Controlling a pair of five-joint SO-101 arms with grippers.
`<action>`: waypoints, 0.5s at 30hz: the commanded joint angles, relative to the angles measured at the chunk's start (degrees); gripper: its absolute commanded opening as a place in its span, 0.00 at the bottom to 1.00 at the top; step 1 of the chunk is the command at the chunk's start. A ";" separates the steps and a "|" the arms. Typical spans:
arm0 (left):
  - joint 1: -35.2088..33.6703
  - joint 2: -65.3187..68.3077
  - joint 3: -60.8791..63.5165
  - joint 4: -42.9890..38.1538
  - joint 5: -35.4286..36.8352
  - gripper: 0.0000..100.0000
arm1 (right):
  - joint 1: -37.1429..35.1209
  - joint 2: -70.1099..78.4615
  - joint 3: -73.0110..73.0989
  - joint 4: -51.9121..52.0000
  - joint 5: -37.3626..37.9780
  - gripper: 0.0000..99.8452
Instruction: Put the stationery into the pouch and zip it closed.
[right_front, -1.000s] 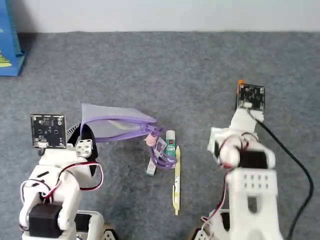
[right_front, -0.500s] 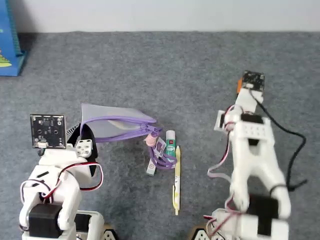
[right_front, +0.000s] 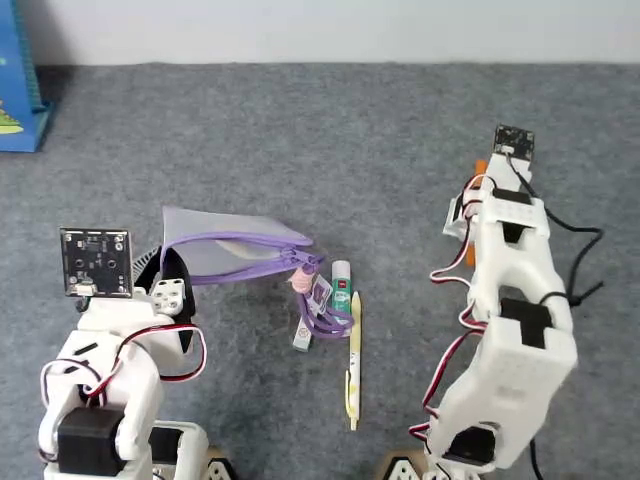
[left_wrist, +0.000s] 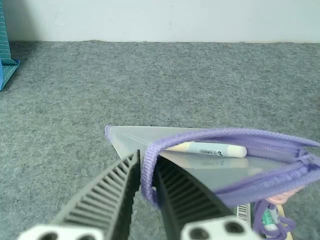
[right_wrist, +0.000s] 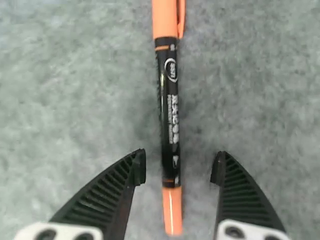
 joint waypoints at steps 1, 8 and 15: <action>0.00 0.09 -0.40 -0.26 0.44 0.01 | 0.31 0.84 -3.69 -0.22 2.99 0.18; 0.00 0.00 -0.40 -0.26 0.44 0.01 | 0.40 -0.40 -3.96 3.82 6.33 0.02; 0.00 -0.09 -0.40 -0.26 0.44 0.01 | 0.40 -6.11 -3.96 17.54 6.42 0.01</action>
